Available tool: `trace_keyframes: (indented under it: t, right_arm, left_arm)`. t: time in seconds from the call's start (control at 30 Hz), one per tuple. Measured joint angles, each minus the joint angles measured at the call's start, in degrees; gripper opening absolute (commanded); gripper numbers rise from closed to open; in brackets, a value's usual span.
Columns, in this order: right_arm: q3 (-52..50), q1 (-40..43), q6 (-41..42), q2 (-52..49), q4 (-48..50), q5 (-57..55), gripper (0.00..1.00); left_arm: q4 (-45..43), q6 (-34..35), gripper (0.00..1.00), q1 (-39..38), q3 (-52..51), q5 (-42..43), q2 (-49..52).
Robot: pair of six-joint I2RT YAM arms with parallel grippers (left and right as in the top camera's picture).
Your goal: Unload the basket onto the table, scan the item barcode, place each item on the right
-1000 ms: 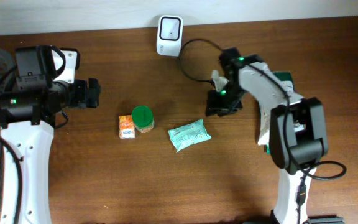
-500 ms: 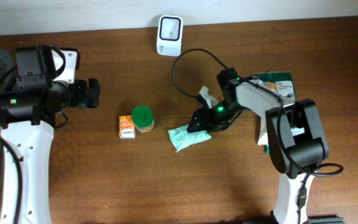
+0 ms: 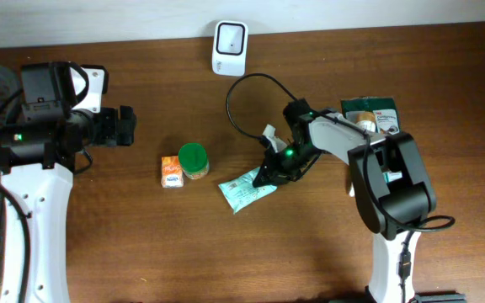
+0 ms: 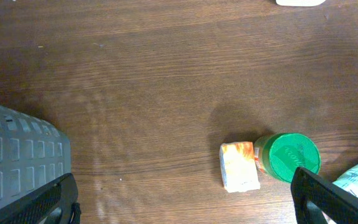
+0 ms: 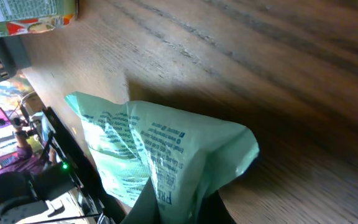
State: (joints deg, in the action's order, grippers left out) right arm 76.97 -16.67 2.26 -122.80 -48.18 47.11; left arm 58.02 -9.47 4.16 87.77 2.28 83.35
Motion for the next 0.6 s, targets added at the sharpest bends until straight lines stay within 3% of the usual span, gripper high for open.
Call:
trace_keyframes:
  t: [0.13,0.4,0.6]
  right_arm:
    - [0.7,1.8,-1.9,2.5,-3.8,-0.7,0.04]
    - [4.1,4.2,-3.0,24.1,-7.6,-1.0,0.04]
    - [4.2,4.7,-3.2,30.8,-11.0,-0.9,0.04]
  left_arm:
    - [0.0,0.0,0.99,0.0,0.0,0.0,0.0]
    - [0.0,0.0,0.99,0.0,0.0,0.0,0.0]
    - [0.0,0.0,0.99,0.0,0.0,0.0,0.0]
